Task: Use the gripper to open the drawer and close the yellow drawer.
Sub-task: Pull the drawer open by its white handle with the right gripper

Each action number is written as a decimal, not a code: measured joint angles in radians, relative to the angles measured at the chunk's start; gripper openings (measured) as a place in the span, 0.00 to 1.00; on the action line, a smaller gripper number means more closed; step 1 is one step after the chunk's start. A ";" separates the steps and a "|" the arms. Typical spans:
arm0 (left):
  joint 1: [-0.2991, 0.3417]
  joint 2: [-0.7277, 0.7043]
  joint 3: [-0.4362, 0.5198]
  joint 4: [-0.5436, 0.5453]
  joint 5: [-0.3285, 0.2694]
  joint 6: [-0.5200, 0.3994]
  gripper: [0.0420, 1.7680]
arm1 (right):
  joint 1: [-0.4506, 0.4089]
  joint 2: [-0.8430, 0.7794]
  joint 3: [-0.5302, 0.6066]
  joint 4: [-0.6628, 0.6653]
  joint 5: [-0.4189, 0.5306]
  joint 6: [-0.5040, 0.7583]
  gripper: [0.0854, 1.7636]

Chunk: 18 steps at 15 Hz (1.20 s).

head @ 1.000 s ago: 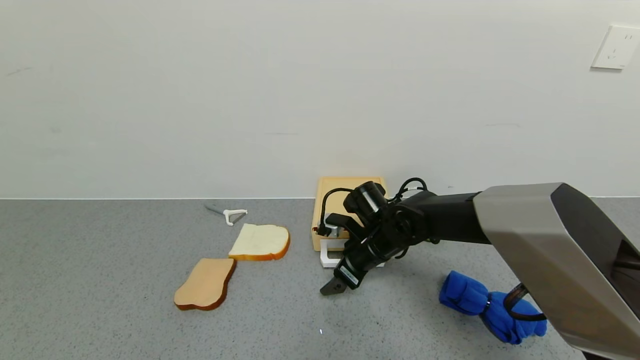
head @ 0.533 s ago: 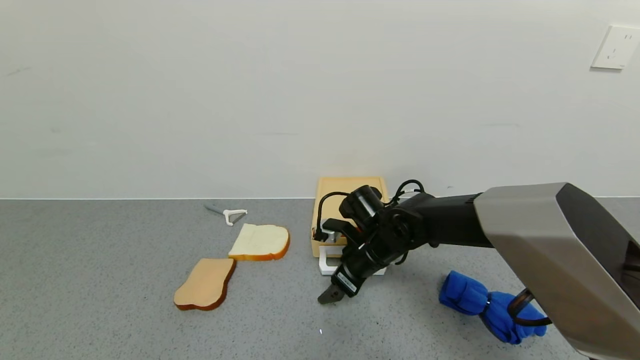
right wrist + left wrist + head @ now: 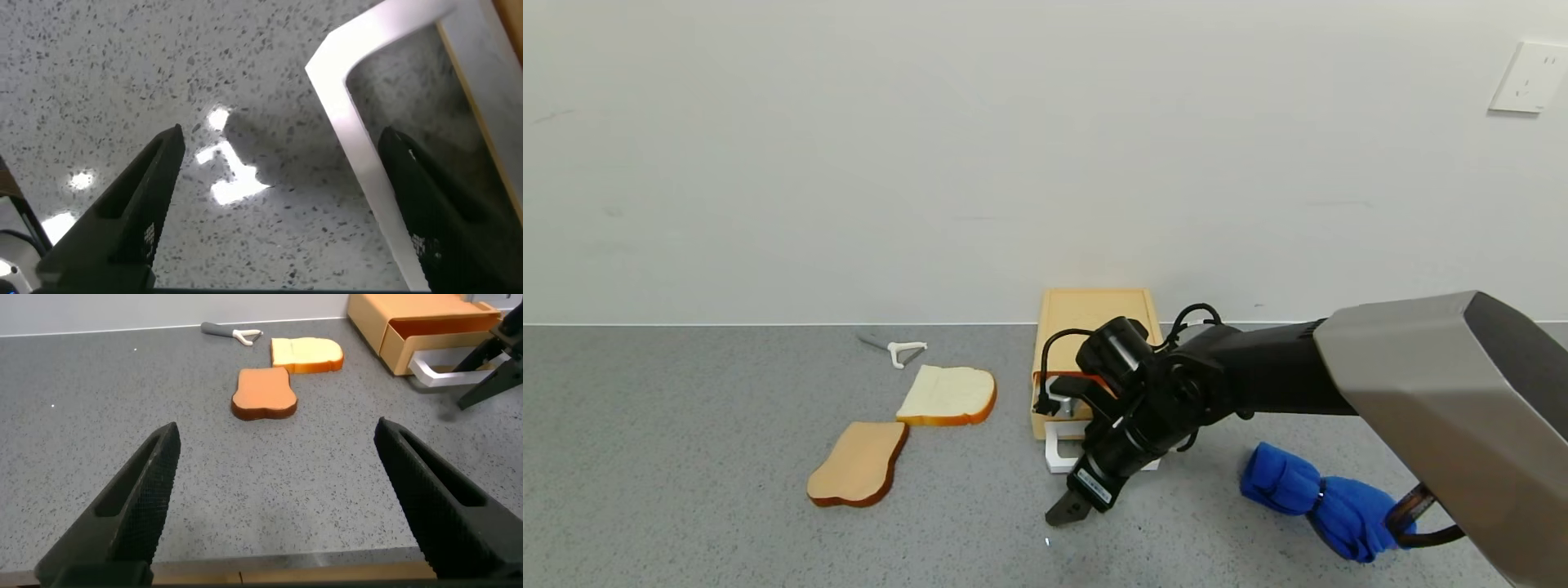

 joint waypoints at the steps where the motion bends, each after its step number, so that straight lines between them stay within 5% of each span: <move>1: 0.000 0.000 0.000 0.000 0.000 0.000 0.97 | 0.008 -0.010 0.016 0.000 0.000 0.015 0.97; 18: 0.000 0.000 0.000 0.000 0.000 0.000 0.97 | 0.091 -0.068 0.112 0.004 -0.001 0.172 0.97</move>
